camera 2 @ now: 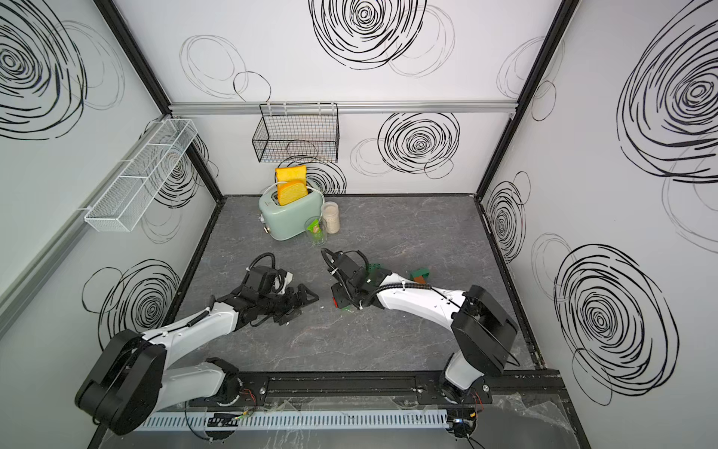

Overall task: Assemble the letter f with lego
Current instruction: Assemble the lego brick with the lego brick.

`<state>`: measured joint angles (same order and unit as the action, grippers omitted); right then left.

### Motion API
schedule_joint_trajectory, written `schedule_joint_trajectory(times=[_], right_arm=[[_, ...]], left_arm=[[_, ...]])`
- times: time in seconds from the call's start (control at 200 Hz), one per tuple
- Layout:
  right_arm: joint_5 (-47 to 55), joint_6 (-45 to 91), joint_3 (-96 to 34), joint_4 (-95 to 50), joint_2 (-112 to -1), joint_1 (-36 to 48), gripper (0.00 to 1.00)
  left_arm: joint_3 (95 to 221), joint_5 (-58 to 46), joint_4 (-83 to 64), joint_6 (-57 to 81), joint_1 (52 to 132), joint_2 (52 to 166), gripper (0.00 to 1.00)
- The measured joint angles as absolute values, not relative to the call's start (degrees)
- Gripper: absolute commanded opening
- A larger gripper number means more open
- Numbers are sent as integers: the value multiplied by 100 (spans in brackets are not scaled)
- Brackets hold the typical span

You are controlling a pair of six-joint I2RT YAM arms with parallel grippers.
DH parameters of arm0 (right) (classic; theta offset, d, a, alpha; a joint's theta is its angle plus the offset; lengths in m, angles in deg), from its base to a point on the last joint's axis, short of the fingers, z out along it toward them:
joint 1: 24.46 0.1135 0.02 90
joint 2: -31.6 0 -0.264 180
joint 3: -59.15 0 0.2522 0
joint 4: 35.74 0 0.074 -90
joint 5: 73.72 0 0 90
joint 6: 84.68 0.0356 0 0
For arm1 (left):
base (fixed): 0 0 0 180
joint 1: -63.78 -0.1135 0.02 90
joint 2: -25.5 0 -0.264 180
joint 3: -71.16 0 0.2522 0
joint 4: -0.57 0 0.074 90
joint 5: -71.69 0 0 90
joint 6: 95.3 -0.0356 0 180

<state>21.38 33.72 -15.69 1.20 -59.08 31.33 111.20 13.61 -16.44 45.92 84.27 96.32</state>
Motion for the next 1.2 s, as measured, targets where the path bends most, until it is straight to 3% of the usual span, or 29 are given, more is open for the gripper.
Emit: schedule_joint_trajectory(times=[1.201], right_arm=[[2405,3630,-2115,557,-6358,3360,27]], left_arm=[[11120,1368,-1770,4490,8346,9523,98]])
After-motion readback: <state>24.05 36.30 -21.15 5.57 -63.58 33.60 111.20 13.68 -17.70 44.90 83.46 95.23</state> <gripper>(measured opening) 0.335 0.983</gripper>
